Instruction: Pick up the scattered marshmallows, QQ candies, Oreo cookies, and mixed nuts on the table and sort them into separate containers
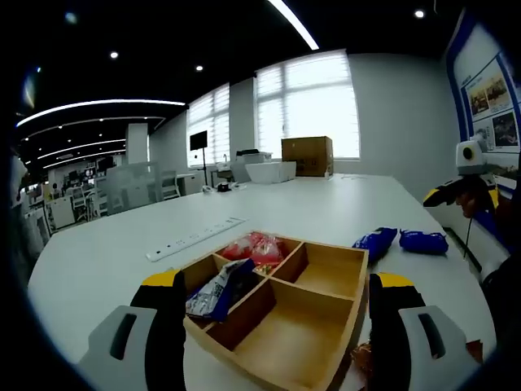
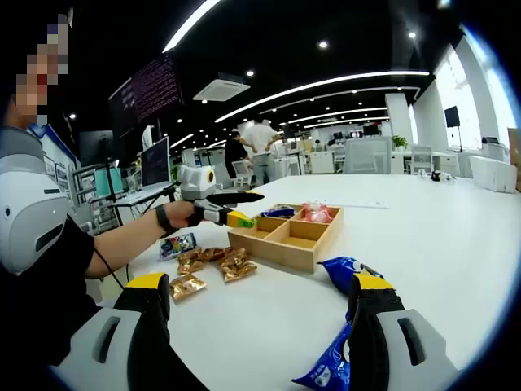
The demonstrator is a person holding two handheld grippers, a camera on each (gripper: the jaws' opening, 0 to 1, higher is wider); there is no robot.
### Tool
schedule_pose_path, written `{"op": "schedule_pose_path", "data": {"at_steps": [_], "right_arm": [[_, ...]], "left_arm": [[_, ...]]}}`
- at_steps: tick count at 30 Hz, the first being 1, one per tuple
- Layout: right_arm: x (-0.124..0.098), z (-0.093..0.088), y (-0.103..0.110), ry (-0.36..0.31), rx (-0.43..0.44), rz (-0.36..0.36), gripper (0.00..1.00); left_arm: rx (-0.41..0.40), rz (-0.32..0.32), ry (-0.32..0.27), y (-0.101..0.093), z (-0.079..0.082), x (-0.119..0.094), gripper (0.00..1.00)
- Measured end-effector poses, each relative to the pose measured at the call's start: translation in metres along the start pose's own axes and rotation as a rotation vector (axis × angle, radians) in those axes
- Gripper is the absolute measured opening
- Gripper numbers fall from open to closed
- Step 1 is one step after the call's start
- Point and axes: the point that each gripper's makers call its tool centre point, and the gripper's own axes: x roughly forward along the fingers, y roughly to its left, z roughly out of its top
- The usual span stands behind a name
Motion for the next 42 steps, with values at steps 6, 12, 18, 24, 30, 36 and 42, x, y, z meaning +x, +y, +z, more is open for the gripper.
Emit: {"op": "schedule_pose_path", "data": {"at_steps": [6,12,18,24,30,36,42], "right_arm": [[0.001,-0.001,-0.001,0.002,0.002,0.000,0.86],[0.002,0.002,-0.001,-0.004,-0.004,0.001,0.86],[0.004,0.004,0.000,-0.003,-0.010,0.010,0.86],[0.006,0.005,0.001,-0.004,-0.013,0.014,0.86],[0.009,0.005,0.001,0.002,-0.016,0.022,0.86],[0.012,0.003,-0.001,0.009,-0.011,0.022,0.86],[0.013,0.003,-0.002,0.011,-0.011,0.024,0.86]], "left_arm": [[0.020,-0.009,-0.015,-0.016,0.004,-0.019,0.97],[0.084,0.028,-0.003,-0.025,0.004,-0.038,0.97],[0.122,0.075,-0.001,-0.032,0.004,-0.056,0.97],[0.119,0.122,-0.015,-0.038,-0.001,-0.072,0.97],[0.060,0.128,-0.024,-0.048,-0.004,-0.088,0.97],[0.050,0.123,-0.039,-0.059,-0.002,-0.098,0.97],[0.039,0.124,-0.026,-0.068,-0.007,-0.107,0.97]]}}
